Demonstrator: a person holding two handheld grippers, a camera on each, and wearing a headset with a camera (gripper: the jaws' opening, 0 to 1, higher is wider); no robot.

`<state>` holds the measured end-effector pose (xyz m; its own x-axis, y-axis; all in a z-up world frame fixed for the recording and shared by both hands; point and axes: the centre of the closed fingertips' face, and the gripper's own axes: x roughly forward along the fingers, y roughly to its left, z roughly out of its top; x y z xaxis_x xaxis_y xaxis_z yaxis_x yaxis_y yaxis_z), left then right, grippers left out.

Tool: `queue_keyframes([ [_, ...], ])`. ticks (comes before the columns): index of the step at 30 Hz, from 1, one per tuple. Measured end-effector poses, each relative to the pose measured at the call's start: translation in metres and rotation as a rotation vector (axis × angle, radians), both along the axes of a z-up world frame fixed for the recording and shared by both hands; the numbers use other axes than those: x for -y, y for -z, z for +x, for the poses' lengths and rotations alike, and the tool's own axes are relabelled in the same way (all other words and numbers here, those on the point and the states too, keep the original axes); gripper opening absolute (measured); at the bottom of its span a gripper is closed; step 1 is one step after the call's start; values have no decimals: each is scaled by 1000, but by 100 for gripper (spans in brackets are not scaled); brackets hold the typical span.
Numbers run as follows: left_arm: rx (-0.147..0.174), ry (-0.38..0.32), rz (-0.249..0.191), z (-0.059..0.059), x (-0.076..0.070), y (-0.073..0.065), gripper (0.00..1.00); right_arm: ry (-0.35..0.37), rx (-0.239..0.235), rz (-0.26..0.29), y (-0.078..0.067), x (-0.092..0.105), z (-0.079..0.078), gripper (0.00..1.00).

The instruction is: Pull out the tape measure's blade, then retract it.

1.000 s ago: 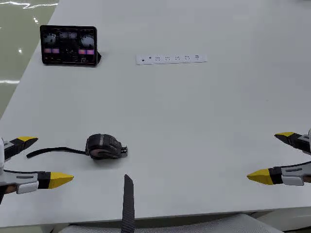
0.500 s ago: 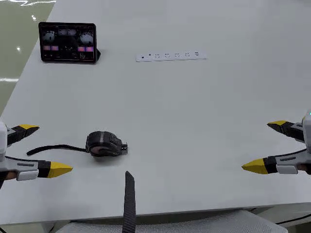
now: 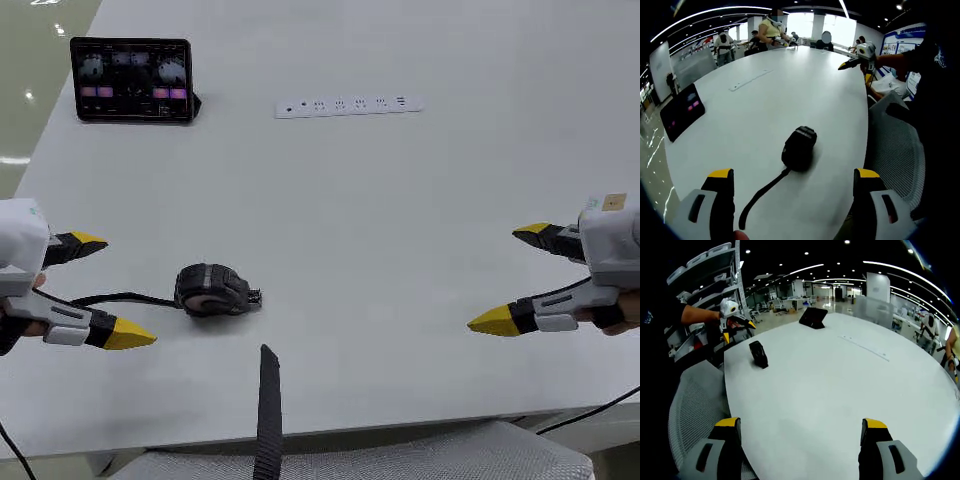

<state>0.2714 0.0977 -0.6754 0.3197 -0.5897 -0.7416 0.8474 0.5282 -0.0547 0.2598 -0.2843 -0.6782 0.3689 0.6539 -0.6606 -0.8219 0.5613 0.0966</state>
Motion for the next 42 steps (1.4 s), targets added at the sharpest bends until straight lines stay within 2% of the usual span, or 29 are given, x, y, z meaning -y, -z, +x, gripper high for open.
queue_keyframes([
  [6,0,77,31,10,14,-3,98,-45,-2,-4,1,-18,4,99],
  [9,-3,115,38,15,23,-5,98,-81,12,-7,1,-30,6,99],
  [11,-11,133,41,16,27,-5,98,-95,20,-11,0,-36,8,99],
  [13,-27,179,62,13,33,-3,98,-113,42,-16,-1,-42,12,99],
  [17,-24,240,95,14,45,0,95,-154,85,2,-4,-60,19,99],
  [20,-32,258,94,16,53,2,94,-174,84,2,-2,-71,21,99],
  [24,-27,292,118,22,63,10,90,-217,115,20,0,-91,24,99],
  [27,-34,314,130,25,69,18,86,-233,111,30,6,-105,27,99],
  [38,-78,387,176,20,82,42,76,-290,82,52,21,-144,26,95],
  [42,-87,403,190,19,83,51,70,-337,77,69,26,-157,23,90],
])
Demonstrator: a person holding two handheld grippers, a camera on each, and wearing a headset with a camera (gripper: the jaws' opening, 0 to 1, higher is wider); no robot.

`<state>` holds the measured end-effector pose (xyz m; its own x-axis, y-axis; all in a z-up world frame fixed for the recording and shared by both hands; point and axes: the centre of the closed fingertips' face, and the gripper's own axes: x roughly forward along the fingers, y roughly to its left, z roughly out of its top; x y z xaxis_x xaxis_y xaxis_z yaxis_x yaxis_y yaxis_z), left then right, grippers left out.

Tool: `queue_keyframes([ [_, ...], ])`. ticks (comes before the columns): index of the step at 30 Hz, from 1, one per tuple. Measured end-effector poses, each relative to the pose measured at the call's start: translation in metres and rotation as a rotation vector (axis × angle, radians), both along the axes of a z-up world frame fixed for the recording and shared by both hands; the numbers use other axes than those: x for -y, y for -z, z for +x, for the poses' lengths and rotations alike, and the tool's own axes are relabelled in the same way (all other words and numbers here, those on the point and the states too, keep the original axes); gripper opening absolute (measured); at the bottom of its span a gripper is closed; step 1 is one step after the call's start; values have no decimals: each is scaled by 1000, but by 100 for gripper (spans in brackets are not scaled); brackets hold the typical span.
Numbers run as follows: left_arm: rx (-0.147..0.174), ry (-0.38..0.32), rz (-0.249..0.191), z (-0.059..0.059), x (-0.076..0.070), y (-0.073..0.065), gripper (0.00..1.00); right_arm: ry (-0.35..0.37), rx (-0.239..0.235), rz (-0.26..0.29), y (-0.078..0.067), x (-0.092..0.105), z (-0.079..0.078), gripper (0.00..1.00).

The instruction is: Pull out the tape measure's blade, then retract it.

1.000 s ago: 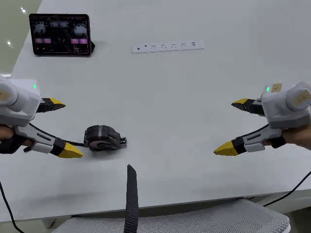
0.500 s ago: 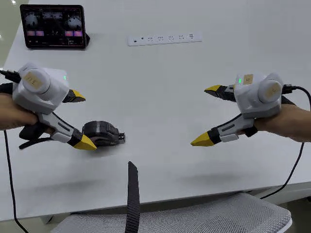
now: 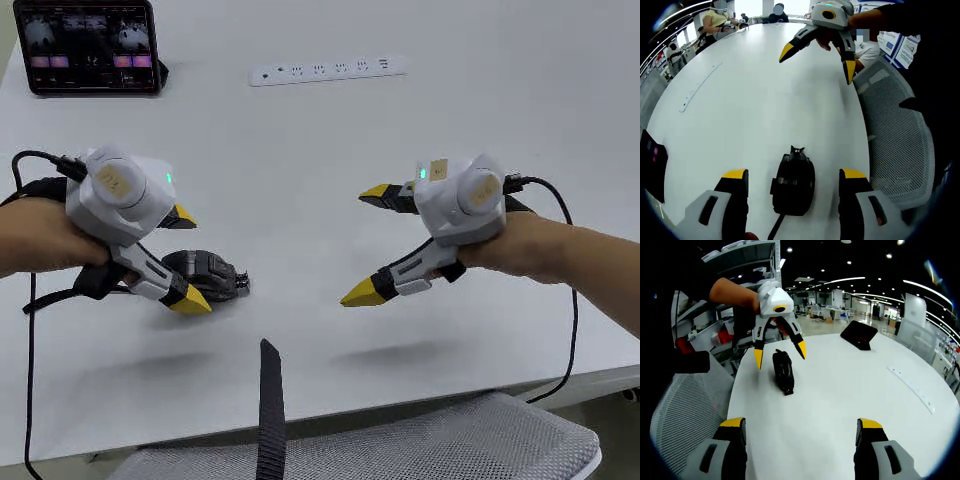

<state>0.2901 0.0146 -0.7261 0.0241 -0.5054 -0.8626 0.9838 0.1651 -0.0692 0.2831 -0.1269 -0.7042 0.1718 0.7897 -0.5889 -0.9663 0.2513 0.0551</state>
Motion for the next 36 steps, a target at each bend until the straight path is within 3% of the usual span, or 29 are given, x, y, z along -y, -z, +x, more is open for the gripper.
queue_keyframes([
  [10,-21,14,20,0,7,9,54,-35,-10,-2,9,-25,3,85],
  [16,15,43,44,4,7,14,43,-66,-10,-2,13,-38,6,83],
  [18,-14,51,55,-1,6,16,33,-75,-7,3,12,-42,6,81],
  [24,27,85,62,0,7,16,33,-97,-3,-3,16,-51,8,77],
  [30,69,93,98,-1,6,19,32,-130,5,-17,23,-63,7,70],
  [36,90,81,117,1,5,20,32,-169,16,-32,29,-79,7,63],
])
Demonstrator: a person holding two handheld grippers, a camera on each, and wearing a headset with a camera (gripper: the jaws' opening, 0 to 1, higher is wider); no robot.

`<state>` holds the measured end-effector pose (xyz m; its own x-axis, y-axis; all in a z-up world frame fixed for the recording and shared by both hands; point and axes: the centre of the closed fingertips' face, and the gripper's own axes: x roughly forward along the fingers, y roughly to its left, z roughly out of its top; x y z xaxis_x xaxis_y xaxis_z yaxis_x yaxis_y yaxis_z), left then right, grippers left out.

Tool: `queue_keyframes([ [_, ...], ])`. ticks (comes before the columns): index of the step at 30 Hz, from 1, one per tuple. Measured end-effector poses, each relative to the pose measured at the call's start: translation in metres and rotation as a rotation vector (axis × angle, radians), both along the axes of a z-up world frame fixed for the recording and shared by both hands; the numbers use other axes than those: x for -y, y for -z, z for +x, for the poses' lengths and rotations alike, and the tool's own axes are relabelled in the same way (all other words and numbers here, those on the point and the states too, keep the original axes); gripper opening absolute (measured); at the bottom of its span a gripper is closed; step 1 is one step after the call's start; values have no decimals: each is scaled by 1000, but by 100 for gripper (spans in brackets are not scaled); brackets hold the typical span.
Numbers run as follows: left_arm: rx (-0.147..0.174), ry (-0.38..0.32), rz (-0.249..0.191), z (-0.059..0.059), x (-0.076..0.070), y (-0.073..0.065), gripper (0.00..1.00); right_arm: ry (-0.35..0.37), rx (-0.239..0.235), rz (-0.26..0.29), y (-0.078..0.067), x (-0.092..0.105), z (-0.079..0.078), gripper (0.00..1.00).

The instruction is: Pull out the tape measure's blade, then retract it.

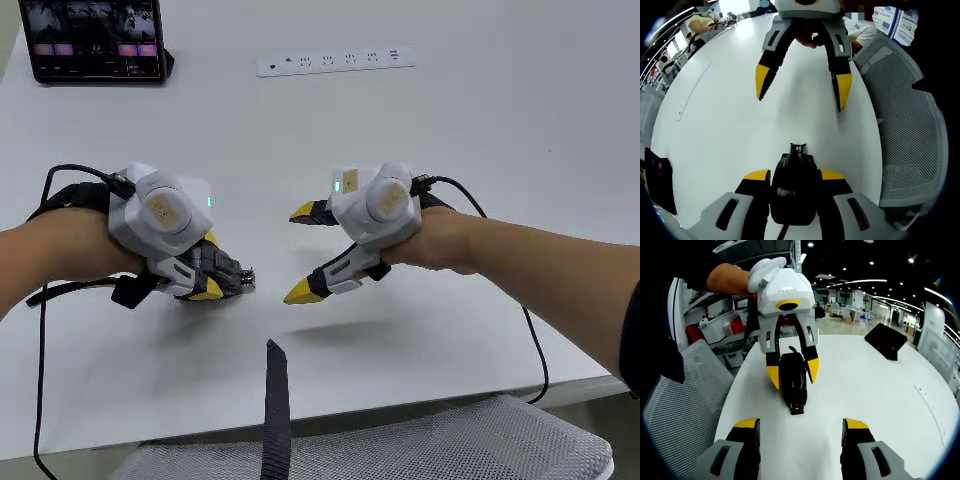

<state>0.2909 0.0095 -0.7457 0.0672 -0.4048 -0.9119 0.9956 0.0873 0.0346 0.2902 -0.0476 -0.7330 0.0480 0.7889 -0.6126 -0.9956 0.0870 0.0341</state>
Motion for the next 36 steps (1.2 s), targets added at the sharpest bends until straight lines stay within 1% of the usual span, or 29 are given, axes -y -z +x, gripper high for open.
queue_keyframes([
  [3,21,-8,-1,1,1,1,32,-14,-2,-3,3,-9,0,60],
  [5,16,-19,-12,2,0,0,32,-15,-5,-6,6,-16,1,56],
  [7,12,-23,-24,2,0,0,32,-12,-29,-19,13,-22,0,51],
  [9,12,-21,-29,1,0,0,32,-16,-28,-29,18,-28,0,49],
  [13,11,-19,-23,1,1,0,32,-25,-31,-35,20,-37,-2,43],
  [16,12,-16,-25,0,1,0,32,-38,-30,-50,24,-43,-7,38],
  [19,13,-14,-31,0,1,0,32,-61,-9,-76,30,-44,-11,32],
  [23,15,-19,-49,0,2,0,32,-58,-3,-96,38,-44,-10,25],
  [24,15,-23,-53,1,2,0,32,-66,2,-107,39,-44,-11,22],
  [27,19,-22,-57,1,2,0,32,-74,6,-114,41,-44,-12,18],
  [28,21,-21,-56,1,2,0,32,-72,12,-115,41,-44,-10,16],
  [29,22,-18,-55,1,2,0,32,-72,29,-116,41,-45,-7,14],
  [30,23,-16,-54,0,2,0,32,-71,27,-117,41,-44,-7,12],
  [33,28,-16,-53,0,2,0,32,-88,20,-124,43,-45,-7,12],
  [36,29,-20,-58,0,2,0,32,-88,5,-153,47,-47,-7,12],
])
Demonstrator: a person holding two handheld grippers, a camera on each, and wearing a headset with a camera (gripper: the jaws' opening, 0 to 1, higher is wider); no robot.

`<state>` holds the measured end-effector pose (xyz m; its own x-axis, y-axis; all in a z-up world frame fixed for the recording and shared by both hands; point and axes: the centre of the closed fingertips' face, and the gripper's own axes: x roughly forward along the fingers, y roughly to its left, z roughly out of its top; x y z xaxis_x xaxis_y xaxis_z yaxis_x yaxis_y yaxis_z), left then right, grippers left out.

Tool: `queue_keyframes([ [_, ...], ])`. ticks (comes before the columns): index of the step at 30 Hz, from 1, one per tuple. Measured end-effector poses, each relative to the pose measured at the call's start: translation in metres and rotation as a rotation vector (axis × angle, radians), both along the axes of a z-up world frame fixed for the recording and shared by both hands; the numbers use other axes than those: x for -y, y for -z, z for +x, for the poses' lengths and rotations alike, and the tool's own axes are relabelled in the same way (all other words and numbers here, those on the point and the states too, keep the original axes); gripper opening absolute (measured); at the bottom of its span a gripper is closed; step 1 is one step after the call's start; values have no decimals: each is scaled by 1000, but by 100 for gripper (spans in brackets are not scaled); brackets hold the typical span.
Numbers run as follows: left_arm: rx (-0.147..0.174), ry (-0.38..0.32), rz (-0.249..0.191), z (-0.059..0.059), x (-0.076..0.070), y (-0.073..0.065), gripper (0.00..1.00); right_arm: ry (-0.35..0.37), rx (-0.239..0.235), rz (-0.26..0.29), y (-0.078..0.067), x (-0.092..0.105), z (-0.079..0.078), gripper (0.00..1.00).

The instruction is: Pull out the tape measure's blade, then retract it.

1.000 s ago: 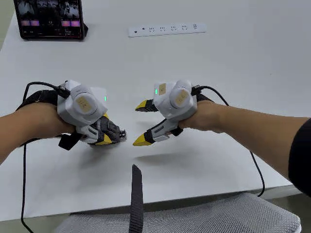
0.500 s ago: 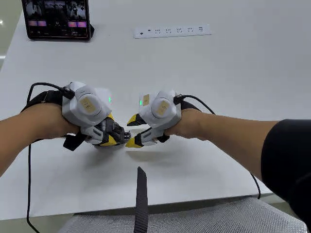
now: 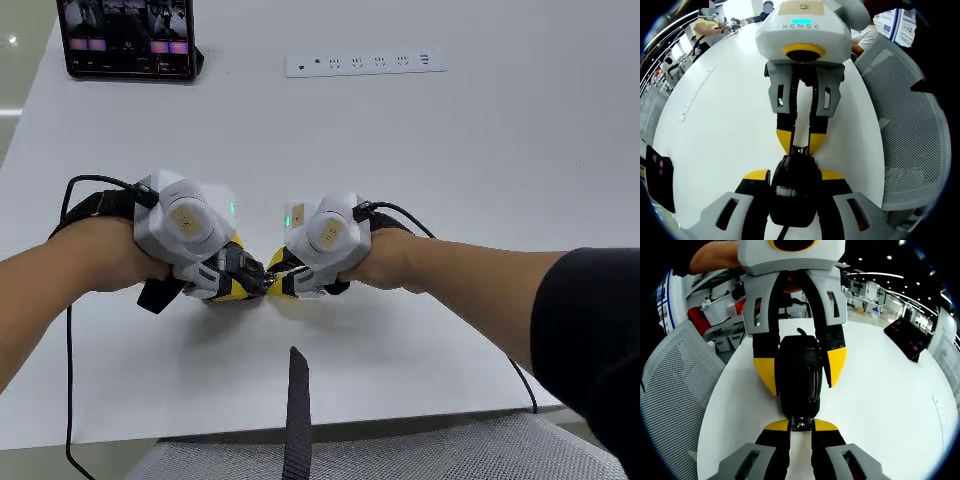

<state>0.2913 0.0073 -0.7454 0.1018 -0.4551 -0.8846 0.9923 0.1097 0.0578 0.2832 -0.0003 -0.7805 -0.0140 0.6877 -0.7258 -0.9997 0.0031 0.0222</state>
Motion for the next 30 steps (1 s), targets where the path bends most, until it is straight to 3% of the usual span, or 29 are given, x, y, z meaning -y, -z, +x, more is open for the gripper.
queue_keyframes([
  [2,-2,-1,-4,0,0,0,32,-24,34,-6,0,-2,-2,12],
  [5,5,-1,-5,1,0,0,32,16,-7,10,-2,1,-2,13],
  [8,4,1,-10,1,0,0,32,-27,23,10,-2,2,-3,11],
  [11,3,8,-1,1,0,0,31,-24,28,3,-2,3,-2,10],
  [17,-7,9,-4,1,-1,-1,31,-6,19,0,-2,7,-1,9],
  [21,-6,18,6,0,0,0,31,-8,14,31,-1,10,0,9],
  [30,-3,6,15,0,-1,0,31,-8,16,13,-1,12,0,9],
])
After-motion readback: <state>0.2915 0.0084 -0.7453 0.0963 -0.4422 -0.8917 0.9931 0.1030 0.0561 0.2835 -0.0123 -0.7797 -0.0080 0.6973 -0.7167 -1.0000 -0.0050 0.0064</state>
